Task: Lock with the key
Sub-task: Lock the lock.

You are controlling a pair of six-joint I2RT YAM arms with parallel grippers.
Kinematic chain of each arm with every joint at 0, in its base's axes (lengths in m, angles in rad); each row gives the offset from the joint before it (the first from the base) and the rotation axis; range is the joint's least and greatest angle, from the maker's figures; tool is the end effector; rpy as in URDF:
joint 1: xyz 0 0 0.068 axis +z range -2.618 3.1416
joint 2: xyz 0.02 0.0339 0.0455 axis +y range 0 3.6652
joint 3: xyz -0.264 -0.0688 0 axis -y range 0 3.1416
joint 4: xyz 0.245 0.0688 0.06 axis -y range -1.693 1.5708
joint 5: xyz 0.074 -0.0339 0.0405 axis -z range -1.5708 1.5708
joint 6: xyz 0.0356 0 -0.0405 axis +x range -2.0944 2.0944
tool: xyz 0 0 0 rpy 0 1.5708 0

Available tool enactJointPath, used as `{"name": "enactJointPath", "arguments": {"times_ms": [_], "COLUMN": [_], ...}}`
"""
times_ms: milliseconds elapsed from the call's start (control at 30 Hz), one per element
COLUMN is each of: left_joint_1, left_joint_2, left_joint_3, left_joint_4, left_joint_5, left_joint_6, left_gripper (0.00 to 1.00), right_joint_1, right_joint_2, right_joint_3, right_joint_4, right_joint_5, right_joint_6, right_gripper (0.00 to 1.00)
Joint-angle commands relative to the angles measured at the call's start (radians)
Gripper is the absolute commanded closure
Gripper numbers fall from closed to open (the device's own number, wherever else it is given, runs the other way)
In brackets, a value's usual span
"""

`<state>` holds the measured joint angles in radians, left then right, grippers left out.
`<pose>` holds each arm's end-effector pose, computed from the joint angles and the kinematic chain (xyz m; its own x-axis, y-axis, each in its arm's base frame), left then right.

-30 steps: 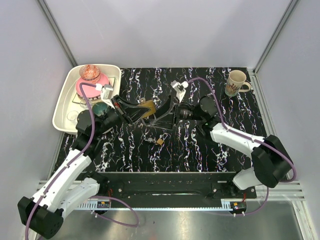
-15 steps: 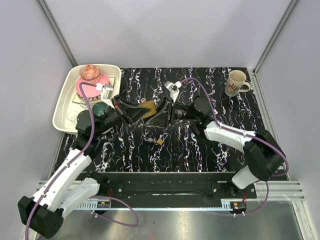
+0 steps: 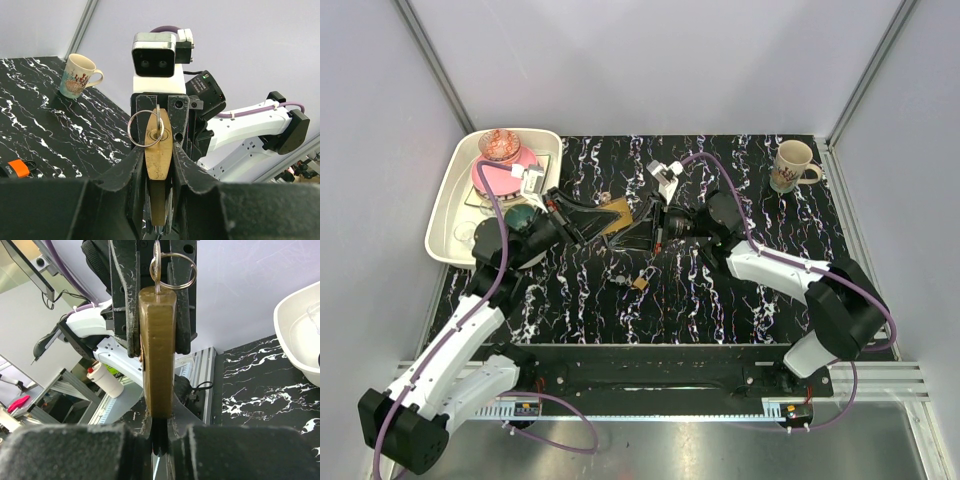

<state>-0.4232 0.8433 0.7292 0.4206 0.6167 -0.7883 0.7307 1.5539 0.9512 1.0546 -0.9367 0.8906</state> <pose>0.1674 -0.0980 0.3735 -0.4002 -0.4543 -0.7959 0.7858 0.2769 -0.5531 0.2318 0.2462 0.3295 -0.5225 0.1503 -0.8393 -0.8410 -0.2533 0.4782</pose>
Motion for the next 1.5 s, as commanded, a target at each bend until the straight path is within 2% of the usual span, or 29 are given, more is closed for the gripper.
{"name": "enactJointPath", "arguments": {"times_ms": [0,267,333,367,400,467,500,633,767,967,1067,1167,1267,1300,1400,1467], "left_joint_1": [-0.005,-0.005,-0.005,-0.005,-0.005,-0.005,-0.005,0.003,0.026,0.098,0.142,0.185,0.224,0.237,0.244,0.244], "left_joint_2": [-0.016,-0.032,-0.045,-0.049,-0.053,-0.061,-0.062,-0.075,-0.115,-0.115,-0.078,-0.017,0.039,0.046,0.063,0.063], "left_joint_3": [0.047,0.039,0.039,0.042,0.056,0.079,0.105,0.147,0.168,0.239,0.268,0.285,0.270,0.244,0.213,0.213], "left_joint_4": [0.152,0.104,0.080,0.063,0.011,-0.060,-0.122,-0.227,-0.299,-0.417,-0.456,-0.441,-0.347,-0.260,-0.155,-0.160], "left_joint_5": [0.011,-0.017,-0.025,-0.028,-0.040,-0.054,-0.061,-0.078,-0.124,-0.149,-0.091,0.030,0.182,0.239,0.293,0.296], "left_joint_6": [0.014,0.041,0.063,0.073,0.099,0.133,0.165,0.216,0.264,0.296,0.275,0.233,0.157,0.094,0.031,0.037], "left_gripper": [1.00,1.00,0.95,0.90,0.74,0.55,0.42,0.23,0.11,0.07,0.07,0.10,0.18,0.22,0.27,0.30], "right_joint_1": [0.009,0.009,0.009,0.009,0.009,0.009,0.009,0.009,0.009,0.009,0.010,0.009,0.009,0.009,0.009,0.009], "right_joint_2": [0.003,-0.017,-0.021,-0.023,-0.026,-0.031,-0.032,-0.040,-0.041,-0.055,-0.061,-0.063,-0.066,-0.066,-0.064,-0.063], "right_joint_3": [0.049,0.046,0.044,0.041,0.040,0.037,0.037,0.034,0.031,0.023,0.024,0.026,0.027,0.027,0.031,0.031], "right_joint_4": [-0.007,-0.071,-0.084,-0.084,-0.081,-0.073,-0.074,-0.074,-0.077,-0.097,-0.105,-0.107,-0.107,-0.108,-0.113,-0.114], "right_joint_5": [0.007,0.022,0.026,0.026,0.027,0.026,0.027,0.024,0.016,0.016,0.016,0.016,0.015,0.015,0.013,0.015], "right_joint_6": [0.007,-0.041,-0.048,-0.051,-0.051,-0.050,-0.050,-0.051,-0.055,-0.067,-0.074,-0.076,-0.078,-0.078,-0.082,-0.084], "right_gripper": [1.00,1.00,1.00,1.00,1.00,1.00,1.00,1.00,1.00,1.00,1.00,1.00,1.00,1.00,1.00,1.00]}}
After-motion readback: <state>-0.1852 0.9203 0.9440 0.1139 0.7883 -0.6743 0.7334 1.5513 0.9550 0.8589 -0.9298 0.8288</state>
